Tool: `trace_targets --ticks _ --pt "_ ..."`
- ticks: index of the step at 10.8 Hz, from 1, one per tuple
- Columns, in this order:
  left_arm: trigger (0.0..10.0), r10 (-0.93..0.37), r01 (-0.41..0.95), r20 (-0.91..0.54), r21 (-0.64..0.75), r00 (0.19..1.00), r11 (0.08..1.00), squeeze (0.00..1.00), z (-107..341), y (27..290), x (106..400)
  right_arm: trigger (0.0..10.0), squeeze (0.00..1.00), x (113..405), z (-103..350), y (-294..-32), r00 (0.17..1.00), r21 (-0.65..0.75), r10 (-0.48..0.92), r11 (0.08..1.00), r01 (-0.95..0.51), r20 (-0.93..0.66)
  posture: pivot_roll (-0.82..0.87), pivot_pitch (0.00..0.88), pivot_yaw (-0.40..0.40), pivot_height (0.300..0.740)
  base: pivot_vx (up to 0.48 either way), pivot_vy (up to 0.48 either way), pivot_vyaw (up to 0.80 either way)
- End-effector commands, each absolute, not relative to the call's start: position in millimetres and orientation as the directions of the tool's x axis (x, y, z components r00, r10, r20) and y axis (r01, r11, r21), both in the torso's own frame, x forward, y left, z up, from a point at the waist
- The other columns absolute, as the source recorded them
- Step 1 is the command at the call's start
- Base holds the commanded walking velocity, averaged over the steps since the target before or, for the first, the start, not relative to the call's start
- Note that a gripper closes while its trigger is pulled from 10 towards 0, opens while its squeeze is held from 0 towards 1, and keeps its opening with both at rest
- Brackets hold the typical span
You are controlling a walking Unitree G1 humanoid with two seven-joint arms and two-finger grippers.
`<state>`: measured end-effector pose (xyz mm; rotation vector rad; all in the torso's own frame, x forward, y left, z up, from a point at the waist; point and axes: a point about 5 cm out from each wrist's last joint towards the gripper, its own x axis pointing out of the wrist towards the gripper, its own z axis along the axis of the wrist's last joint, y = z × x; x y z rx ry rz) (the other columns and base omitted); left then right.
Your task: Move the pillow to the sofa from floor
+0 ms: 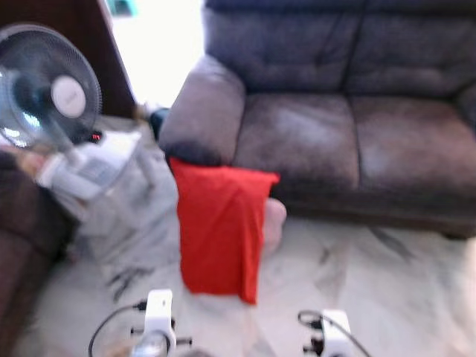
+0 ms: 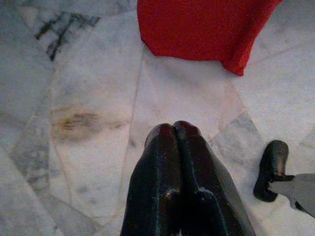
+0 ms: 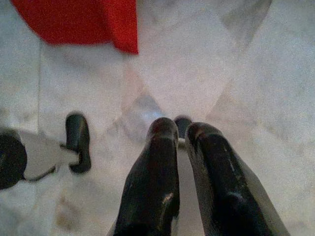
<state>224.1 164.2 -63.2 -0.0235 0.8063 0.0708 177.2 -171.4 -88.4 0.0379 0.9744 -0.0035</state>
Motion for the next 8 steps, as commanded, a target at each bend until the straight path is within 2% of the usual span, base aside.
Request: trace_targets --ticks 1,7,8 --pt "10.0 0.074 -0.088 -0.749 0.021 0.659 0.996 0.00 -68.6 172.4 214.8 10.0 0.00 173.5 -90.9 -164.1 0.546 0.048 0.032 0.999 0.016 -0.837 0.06 0.157 0.028 0.740 0.000 0.319 0.00" --pt "10.0 0.071 -0.079 -0.750 0.025 0.658 0.997 0.00 -68.8 172.4 214.6 10.0 0.00 173.4 -90.8 -163.8 0.547 0.048 0.036 0.999 0.008 -0.837 0.06 0.140 0.031 0.740 0.000 0.320 0.00" --pt "10.0 0.073 -0.080 -0.748 0.026 0.659 0.996 0.00 -68.6 172.4 214.8 10.0 0.00 173.6 -90.7 -163.9 0.548 0.048 0.037 0.999 0.007 -0.836 0.06 0.141 0.030 0.740 0.000 0.000 0.00"
